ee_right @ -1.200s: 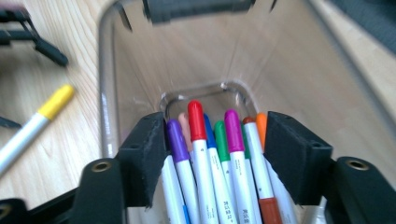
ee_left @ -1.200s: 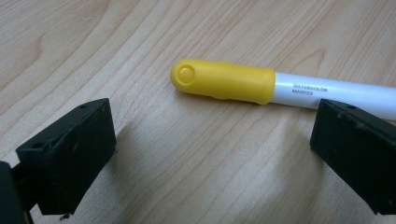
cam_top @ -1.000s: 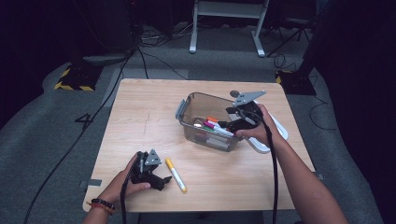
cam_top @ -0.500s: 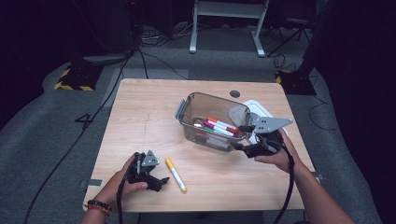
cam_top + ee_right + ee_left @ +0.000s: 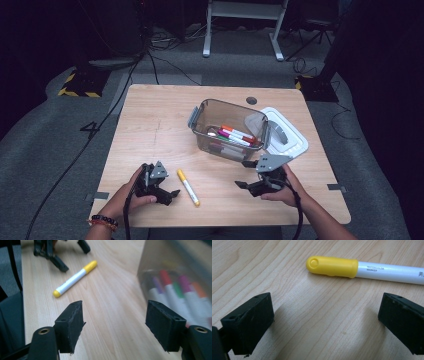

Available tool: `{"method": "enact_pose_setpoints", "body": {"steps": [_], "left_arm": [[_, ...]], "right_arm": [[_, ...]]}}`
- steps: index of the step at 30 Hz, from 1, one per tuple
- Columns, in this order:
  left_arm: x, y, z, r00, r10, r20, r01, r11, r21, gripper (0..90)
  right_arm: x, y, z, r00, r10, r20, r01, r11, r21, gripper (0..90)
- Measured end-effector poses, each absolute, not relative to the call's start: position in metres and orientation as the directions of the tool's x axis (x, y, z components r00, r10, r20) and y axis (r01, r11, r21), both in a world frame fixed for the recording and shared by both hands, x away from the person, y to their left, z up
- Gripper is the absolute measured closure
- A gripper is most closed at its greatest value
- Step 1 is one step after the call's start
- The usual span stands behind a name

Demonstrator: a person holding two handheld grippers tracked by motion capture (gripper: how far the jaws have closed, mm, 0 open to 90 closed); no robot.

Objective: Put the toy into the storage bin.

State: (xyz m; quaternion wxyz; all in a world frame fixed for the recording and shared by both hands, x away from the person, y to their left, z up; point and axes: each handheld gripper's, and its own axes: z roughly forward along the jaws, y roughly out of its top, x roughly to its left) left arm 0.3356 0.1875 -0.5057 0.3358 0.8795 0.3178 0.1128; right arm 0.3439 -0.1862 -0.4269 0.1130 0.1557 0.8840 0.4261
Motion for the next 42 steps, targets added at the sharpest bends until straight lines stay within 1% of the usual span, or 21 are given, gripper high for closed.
{"method": "enact_pose_setpoints", "body": {"steps": [4, 9, 15, 19, 21, 22, 26, 29, 31, 34, 35, 38, 40, 41, 42], "left_arm": [[0.336, 0.187, -0.506, 0.774, 0.633, -0.015, 0.482, -0.574, 0.662, 0.3], [0.336, 0.188, -0.506, 0.775, 0.632, -0.015, 0.482, -0.575, 0.661, 0.3], [0.336, 0.188, -0.506, 0.775, 0.632, -0.015, 0.482, -0.575, 0.662, 0.3], [0.336, 0.188, -0.506, 0.774, 0.633, -0.015, 0.482, -0.574, 0.661, 0.3], [0.336, 0.187, -0.506, 0.774, 0.633, -0.015, 0.482, -0.574, 0.662, 0.3], [0.336, 0.188, -0.506, 0.774, 0.633, -0.015, 0.482, -0.574, 0.662, 0.3], [0.336, 0.188, -0.506, 0.774, 0.633, -0.015, 0.482, -0.574, 0.661, 0.3], [0.336, 0.188, -0.506, 0.774, 0.633, -0.015, 0.482, -0.574, 0.661, 0.3], [0.336, 0.188, -0.506, 0.775, 0.632, -0.015, 0.482, -0.575, 0.662, 0.3], [0.336, 0.188, -0.506, 0.776, 0.631, -0.016, 0.482, -0.575, 0.661, 0.3], [0.336, 0.188, -0.506, 0.776, 0.631, -0.016, 0.482, -0.576, 0.661, 0.3], [0.336, 0.188, -0.506, 0.776, 0.631, -0.016, 0.482, -0.575, 0.661, 0.3], [0.336, 0.188, -0.506, 0.775, 0.631, -0.015, 0.482, -0.576, 0.661, 0.3], [0.336, 0.188, -0.506, 0.775, 0.631, -0.016, 0.482, -0.575, 0.661, 0.3], [0.336, 0.188, -0.506, 0.775, 0.631, -0.016, 0.482, -0.575, 0.661, 0.3]], "right_arm": [[0.348, -0.164, -0.447, -0.937, 0.346, -0.056, 0.179, 0.61, 0.772, 30.3], [0.353, -0.133, -0.463, -0.945, 0.323, -0.044, 0.176, 0.621, 0.764, 29.7], [0.359, -0.096, -0.471, -0.959, 0.281, -0.047, 0.146, 0.626, 0.766, 30.4], [0.365, -0.074, -0.474, -0.964, 0.265, -0.02, 0.152, 0.612, 0.776, 31.3], [0.366, -0.065, -0.475, -0.965, 0.261, -0.03, 0.143, 0.616, 0.775, 31.5], [0.367, -0.059, -0.476, -0.965, 0.259, -0.038, 0.135, 0.617, 0.776, 32.2], [0.375, -0.04, -0.482, -0.962, 0.27, -0.025, 0.157, 0.627, 0.763, 32.6], [0.38, -0.03, -0.488, -0.961, 0.276, -0.03, 0.16, 0.638, 0.753, 32.7], [0.384, -0.025, -0.493, -0.959, 0.283, -0.003, 0.185, 0.634, 0.751, 32.9], [0.389, -0.018, -0.498, -0.954, 0.3, -0.01, 0.195, 0.644, 0.74, 33.3], [0.39, -0.016, -0.499, -0.952, 0.306, -0.013, 0.197, 0.644, 0.74, 34.1], [0.394, -0.015, -0.502, -0.947, 0.32, -0.008, 0.211, 0.642, 0.737, 41.1], [0.395, -0.017, -0.5, -0.944, 0.329, -0.007, 0.219, 0.643, 0.734, 49.6], [0.396, -0.019, -0.5, -0.943, 0.333, -0.007, 0.222, 0.644, 0.732, 55.3], [0.396, -0.021, -0.499, -0.943, 0.334, -0.008, 0.223, 0.648, 0.729, 58.8]]}}
